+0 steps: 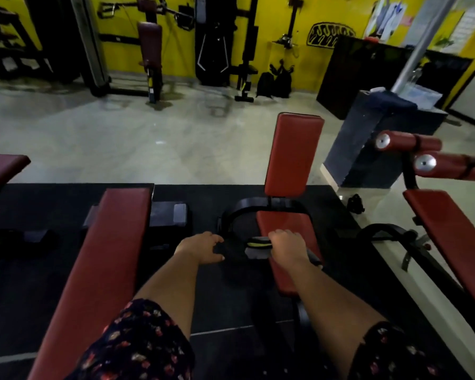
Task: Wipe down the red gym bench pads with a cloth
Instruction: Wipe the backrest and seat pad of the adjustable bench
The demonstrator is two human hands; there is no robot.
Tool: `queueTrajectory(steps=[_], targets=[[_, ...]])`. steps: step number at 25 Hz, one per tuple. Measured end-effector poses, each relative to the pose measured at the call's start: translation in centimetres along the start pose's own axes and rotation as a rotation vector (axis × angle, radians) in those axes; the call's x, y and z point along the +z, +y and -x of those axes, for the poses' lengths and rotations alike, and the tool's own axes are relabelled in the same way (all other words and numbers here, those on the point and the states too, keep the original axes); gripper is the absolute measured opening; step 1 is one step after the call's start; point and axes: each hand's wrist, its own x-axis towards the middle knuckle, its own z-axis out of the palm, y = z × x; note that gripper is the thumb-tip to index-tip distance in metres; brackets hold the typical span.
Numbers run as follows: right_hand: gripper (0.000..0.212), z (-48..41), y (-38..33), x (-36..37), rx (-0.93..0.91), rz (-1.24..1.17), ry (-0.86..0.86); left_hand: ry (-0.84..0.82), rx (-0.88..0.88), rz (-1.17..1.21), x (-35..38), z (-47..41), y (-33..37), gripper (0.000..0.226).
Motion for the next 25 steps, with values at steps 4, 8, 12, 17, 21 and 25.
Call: queueTrajectory(steps=[4, 8, 12, 17, 21, 25], targets=[[0.024, -6.2, -3.8, -1.1, -0.018, -0.034, 0.013, 0.017, -0.018, -0.057, -3.9, -3.3, -3.9, 0.066], [0.025, -11.1, -5.8, -1.8, -0.053, -0.018, 0.018, 0.006, -0.009, -0.137, -7.0, -6.1, -6.5, 0.065], [0.025, -15.3, -5.9, -2.6, -0.044, -0.011, 0.029, 0.04, 0.012, -0.223, -10.6, -9.1, -8.0, 0.065], [0.031, -21.8, -5.1, -2.4, -0.033, 0.014, 0.034, 0.031, -0.014, -0.224, -12.9, -14.4, -10.5, 0.065], [0.027, -28.1, -3.7, -2.3, -0.068, 0.018, 0.047, 0.013, -0.019, -0.29, -15.1, -20.4, -11.8, 0.065], [0.027, -36.0, -0.5, -3.6, -0.053, -0.011, 0.083, 0.026, -0.009, -0.233, -19.6, -28.2, -11.4, 0.068]])
